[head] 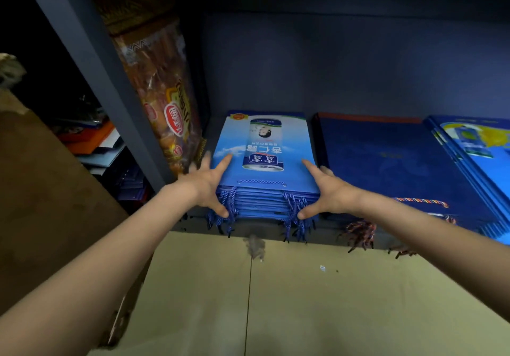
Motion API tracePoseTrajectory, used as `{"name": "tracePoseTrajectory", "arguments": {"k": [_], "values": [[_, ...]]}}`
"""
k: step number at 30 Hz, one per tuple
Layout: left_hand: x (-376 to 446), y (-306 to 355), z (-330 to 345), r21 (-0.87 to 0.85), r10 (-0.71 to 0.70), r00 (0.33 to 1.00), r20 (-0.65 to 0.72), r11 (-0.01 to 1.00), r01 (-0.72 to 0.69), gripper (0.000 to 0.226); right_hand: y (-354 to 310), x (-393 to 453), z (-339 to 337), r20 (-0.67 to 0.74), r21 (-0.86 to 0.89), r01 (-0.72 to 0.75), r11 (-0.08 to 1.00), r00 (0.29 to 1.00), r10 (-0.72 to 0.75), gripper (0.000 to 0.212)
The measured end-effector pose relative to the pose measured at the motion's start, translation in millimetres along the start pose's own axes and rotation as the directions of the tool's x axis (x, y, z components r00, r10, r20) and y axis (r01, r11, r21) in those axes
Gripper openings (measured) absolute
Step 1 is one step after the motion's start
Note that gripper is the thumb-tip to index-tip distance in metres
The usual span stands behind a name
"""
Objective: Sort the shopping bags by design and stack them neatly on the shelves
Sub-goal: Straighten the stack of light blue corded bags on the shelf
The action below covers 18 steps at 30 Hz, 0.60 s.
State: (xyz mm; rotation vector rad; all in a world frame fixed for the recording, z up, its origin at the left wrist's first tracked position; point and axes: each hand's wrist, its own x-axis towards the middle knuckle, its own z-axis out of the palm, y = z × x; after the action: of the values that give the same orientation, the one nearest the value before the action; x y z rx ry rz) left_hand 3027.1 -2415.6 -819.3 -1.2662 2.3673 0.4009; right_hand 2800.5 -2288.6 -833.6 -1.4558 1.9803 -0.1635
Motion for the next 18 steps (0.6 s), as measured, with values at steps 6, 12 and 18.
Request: {"name": "tracePoseTrajectory", "arguments": {"k": [6, 12, 18], "values": [[-19, 63, 8, 0.275, 0.349, 0.915, -0.203, 0.917, -0.289, 0.115, 30, -46, -29, -0.052, -0.305, 0.143, 0.941, 0.985, -0.167, 0.108], [-4, 105, 45, 0.497, 0.436, 0.811, -0.390, 0.841, -0.213, 0.107, 60, -45, -3, -0.230, -0.471, -0.058, 0.880, 0.971, -0.059, 0.116], [-1, 94, 76, 0.464, 0.321, 0.779, -0.539, 0.885, -0.043, 0.109, 39, -28, 42, -0.460, -0.527, -0.059, 0.848, 0.858, -0.227, 0.118]]}}
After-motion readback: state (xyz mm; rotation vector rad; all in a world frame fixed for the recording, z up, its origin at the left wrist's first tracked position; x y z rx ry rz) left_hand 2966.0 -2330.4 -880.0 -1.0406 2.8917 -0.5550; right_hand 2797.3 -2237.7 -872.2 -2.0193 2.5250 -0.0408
